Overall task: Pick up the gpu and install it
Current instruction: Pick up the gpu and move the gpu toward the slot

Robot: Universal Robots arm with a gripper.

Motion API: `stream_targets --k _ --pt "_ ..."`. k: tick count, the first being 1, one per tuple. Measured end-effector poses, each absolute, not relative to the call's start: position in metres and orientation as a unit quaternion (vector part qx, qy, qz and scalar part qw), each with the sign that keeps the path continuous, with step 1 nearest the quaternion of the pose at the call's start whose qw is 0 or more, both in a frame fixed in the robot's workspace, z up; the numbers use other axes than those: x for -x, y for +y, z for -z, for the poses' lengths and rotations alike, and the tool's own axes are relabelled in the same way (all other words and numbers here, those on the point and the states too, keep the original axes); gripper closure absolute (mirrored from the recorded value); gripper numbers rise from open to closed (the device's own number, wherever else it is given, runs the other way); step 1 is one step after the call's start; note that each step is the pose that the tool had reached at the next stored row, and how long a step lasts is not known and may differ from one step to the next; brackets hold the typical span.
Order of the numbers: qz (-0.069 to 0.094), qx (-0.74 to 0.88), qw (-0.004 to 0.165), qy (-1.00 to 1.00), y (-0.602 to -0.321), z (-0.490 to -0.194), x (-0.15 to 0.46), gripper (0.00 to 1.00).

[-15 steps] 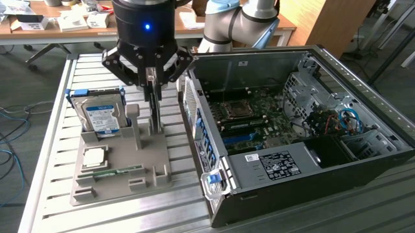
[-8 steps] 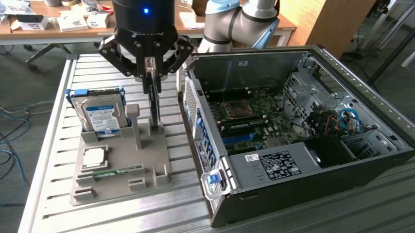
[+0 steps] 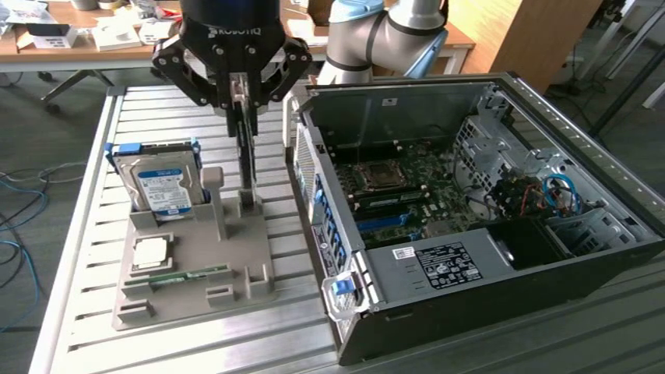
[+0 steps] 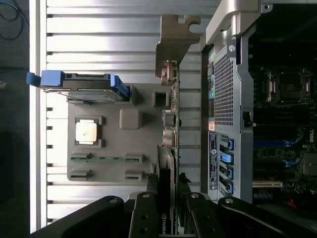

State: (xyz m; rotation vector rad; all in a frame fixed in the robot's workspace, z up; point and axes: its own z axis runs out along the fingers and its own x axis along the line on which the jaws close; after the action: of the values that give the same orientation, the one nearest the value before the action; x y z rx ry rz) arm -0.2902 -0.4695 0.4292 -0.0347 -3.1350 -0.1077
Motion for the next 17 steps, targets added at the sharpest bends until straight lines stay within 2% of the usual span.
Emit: stream_targets --k 5,17 --pt "0.034 0.011 0.002 -0.999 -0.469 -0.438 0.290 0.74" --pt "0.034 0.011 0.002 -0.999 -0.470 -0.439 0.276 0.74"
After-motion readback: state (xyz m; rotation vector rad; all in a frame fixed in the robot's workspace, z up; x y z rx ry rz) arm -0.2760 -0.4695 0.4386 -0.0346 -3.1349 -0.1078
